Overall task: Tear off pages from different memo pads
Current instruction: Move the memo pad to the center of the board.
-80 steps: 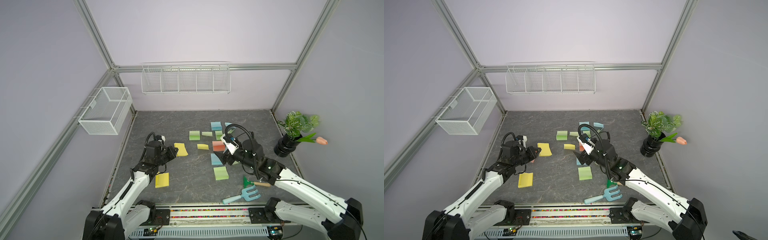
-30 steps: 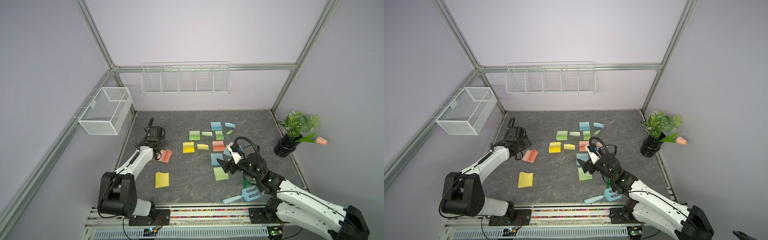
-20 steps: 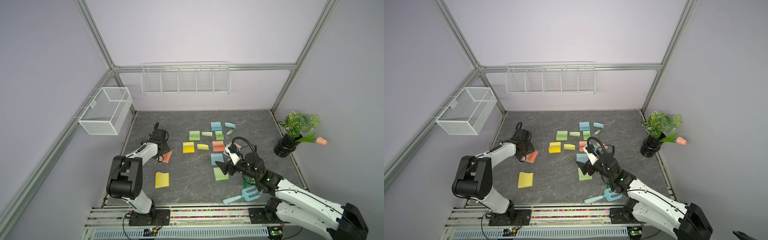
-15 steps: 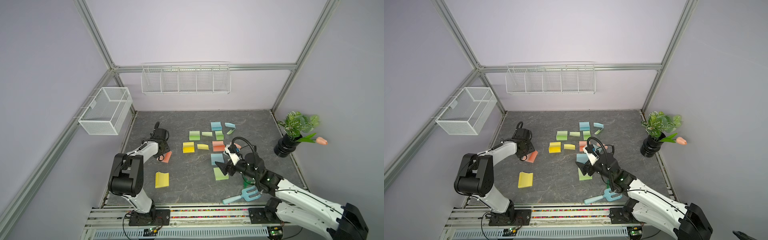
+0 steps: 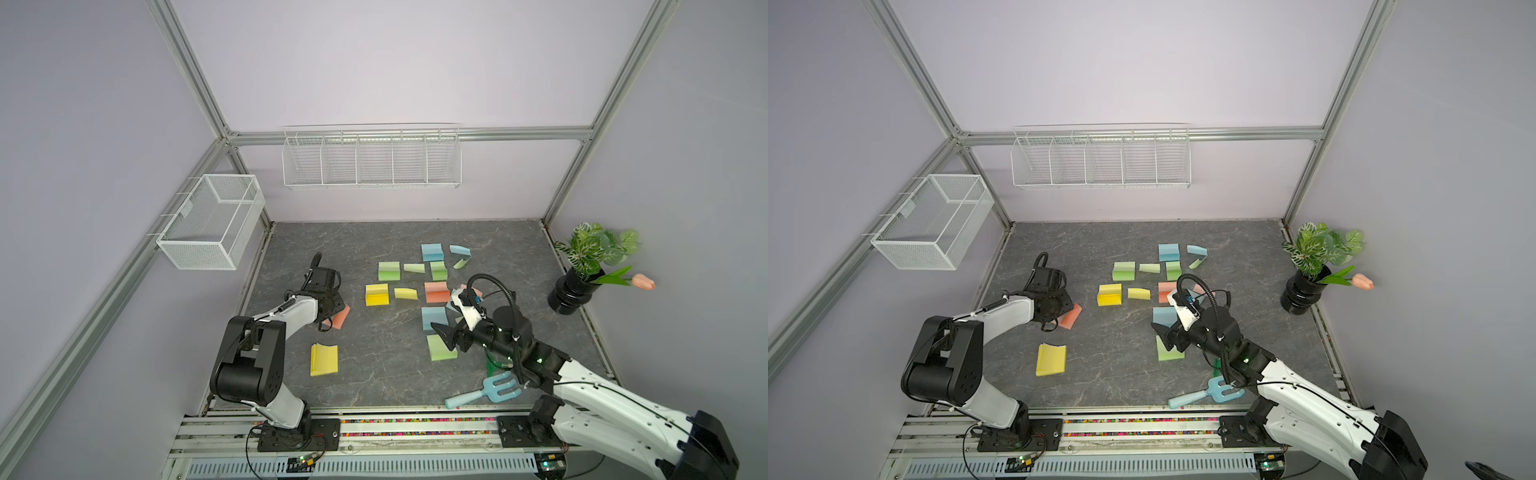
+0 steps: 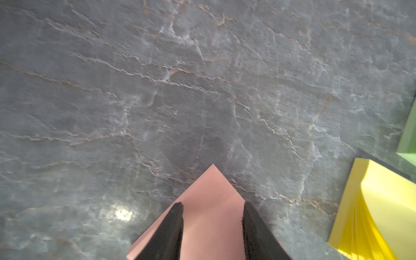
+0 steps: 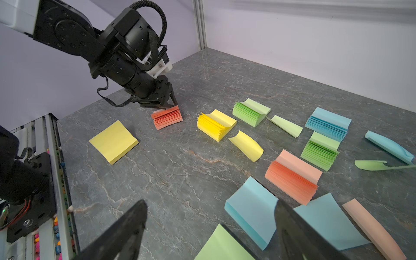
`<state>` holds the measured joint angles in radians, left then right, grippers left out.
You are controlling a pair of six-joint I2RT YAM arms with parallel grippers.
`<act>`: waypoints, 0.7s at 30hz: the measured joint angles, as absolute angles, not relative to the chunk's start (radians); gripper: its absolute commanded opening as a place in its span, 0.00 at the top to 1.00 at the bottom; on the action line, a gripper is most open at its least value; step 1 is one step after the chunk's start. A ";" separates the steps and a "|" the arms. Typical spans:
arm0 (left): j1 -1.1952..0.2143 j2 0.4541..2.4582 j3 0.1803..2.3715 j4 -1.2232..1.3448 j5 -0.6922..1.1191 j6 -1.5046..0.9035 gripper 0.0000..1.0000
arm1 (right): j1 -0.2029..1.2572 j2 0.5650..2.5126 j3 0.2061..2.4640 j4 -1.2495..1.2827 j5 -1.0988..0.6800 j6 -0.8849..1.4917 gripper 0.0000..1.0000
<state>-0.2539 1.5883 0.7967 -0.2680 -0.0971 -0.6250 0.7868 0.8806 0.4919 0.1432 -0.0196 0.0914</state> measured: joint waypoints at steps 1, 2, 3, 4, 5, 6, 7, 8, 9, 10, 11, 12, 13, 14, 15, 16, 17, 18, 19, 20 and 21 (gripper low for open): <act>-0.272 1.583 0.788 -0.258 -0.096 -0.630 0.57 | 0.787 0.881 0.492 0.143 -0.019 0.094 0.11; -0.289 1.578 0.779 -0.245 -0.097 -0.636 0.57 | 0.787 0.881 0.492 0.143 -0.019 0.095 0.11; -0.305 1.572 0.769 -0.235 -0.096 -0.644 0.58 | 0.787 0.881 0.492 0.143 -0.019 0.096 0.11; -0.324 1.563 0.756 -0.219 -0.096 -0.651 0.58 | 0.787 0.881 0.492 0.143 -0.019 0.098 0.11; -0.343 1.554 0.739 -0.203 -0.096 -0.659 0.59 | 0.787 0.880 0.492 0.143 -0.017 0.098 0.11; -0.359 1.544 0.726 -0.191 -0.096 -0.666 0.59 | 0.787 0.880 0.492 0.142 -0.016 0.098 0.11; -0.381 1.533 0.710 -0.178 -0.096 -0.675 0.59 | 0.787 0.878 0.492 0.142 -0.014 0.099 0.11; -0.405 1.523 0.698 -0.169 -0.097 -0.683 0.59 | 0.787 0.874 0.492 0.140 -0.011 0.099 0.11; -0.426 1.517 0.691 -0.165 -0.097 -0.690 0.59 | 0.787 0.870 0.492 0.140 -0.007 0.101 0.11; -0.453 1.512 0.685 -0.162 -0.101 -0.699 0.60 | 0.787 0.866 0.492 0.140 -0.001 0.101 0.11; -0.480 1.509 0.682 -0.162 -0.102 -0.706 0.60 | 0.787 0.860 0.492 0.140 0.004 0.102 0.11; -0.503 1.507 0.681 -0.162 -0.105 -0.714 0.60 | 0.787 0.857 0.492 0.139 0.008 0.103 0.11; -0.528 1.504 0.678 -0.162 -0.108 -0.725 0.60 | 0.787 0.854 0.492 0.140 0.011 0.105 0.11; -0.554 1.499 0.673 -0.161 -0.112 -0.734 0.60 | 0.787 0.854 0.492 0.140 0.014 0.105 0.11; -0.579 1.493 0.667 -0.159 -0.114 -0.746 0.60 | 0.787 0.854 0.492 0.139 0.015 0.105 0.11; -0.607 1.483 0.656 -0.156 -0.116 -0.760 0.60 | 0.787 0.854 0.492 0.139 0.019 0.106 0.11; -0.638 1.472 0.645 -0.153 -0.119 -0.778 0.60 | 0.787 0.854 0.492 0.139 0.022 0.106 0.11; -0.665 1.462 0.634 -0.147 -0.119 -0.793 0.60 | 0.787 0.854 0.492 0.139 0.027 0.107 0.11; -0.697 1.451 0.622 -0.140 -0.119 -0.812 0.60 | 0.787 0.854 0.492 0.139 0.031 0.109 0.11; -0.730 1.443 0.613 -0.134 -0.118 -0.833 0.60 | 0.787 0.854 0.492 0.139 0.038 0.109 0.11; -0.758 1.438 0.606 -0.125 -0.117 -0.852 0.60 | 0.787 0.854 0.492 0.139 0.044 0.110 0.11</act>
